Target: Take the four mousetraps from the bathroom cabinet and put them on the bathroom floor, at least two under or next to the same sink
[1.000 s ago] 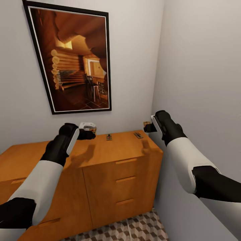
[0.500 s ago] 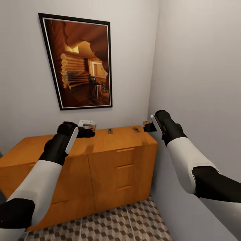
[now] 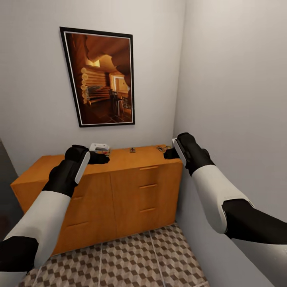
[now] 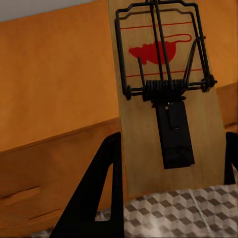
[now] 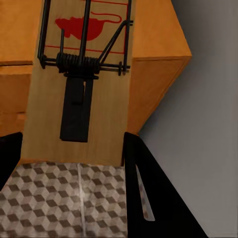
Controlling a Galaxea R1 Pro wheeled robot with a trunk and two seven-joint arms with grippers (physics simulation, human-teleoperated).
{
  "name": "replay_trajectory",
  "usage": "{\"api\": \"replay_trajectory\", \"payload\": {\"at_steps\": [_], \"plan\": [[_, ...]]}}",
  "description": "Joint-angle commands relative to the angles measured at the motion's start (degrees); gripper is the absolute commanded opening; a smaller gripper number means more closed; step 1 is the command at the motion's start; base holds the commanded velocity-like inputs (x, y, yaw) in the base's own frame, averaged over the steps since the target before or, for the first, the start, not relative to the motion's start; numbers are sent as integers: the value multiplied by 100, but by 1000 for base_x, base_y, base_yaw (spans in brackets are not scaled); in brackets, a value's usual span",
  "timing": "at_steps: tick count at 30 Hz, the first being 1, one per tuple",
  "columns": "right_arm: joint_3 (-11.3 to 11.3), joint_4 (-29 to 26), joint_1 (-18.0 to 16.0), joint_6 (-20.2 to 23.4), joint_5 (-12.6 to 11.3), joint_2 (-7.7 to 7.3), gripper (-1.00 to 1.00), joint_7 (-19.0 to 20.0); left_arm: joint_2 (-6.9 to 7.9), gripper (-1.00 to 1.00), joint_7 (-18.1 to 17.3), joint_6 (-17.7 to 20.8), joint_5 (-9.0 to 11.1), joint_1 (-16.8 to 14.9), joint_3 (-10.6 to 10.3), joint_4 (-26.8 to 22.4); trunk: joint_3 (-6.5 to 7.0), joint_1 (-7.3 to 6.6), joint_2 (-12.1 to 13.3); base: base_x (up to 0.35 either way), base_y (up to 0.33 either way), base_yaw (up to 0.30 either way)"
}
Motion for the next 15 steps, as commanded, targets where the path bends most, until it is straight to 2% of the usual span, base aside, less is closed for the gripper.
{"api": "replay_trajectory", "payload": {"at_steps": [1, 9, 15], "plan": [[12, 1, 2, 23, -17, 5, -100, -34, 12, -100, 15, 22, 25, -5, -12, -9, -7, -4, -4, -346, 0, 0], [16, 1, 196, 23, -1, 17, -100, -70, 68, -100, 15, 15, 12, -5, 2, -36, -7, -4, -4, -346, 0, 0], [17, 0, 272, -156, -2, 28, -100, -75, 99, -100, 15, 9, 11, -5, 5, -45, -7, -4, -4, -346, 0, 0]]}}
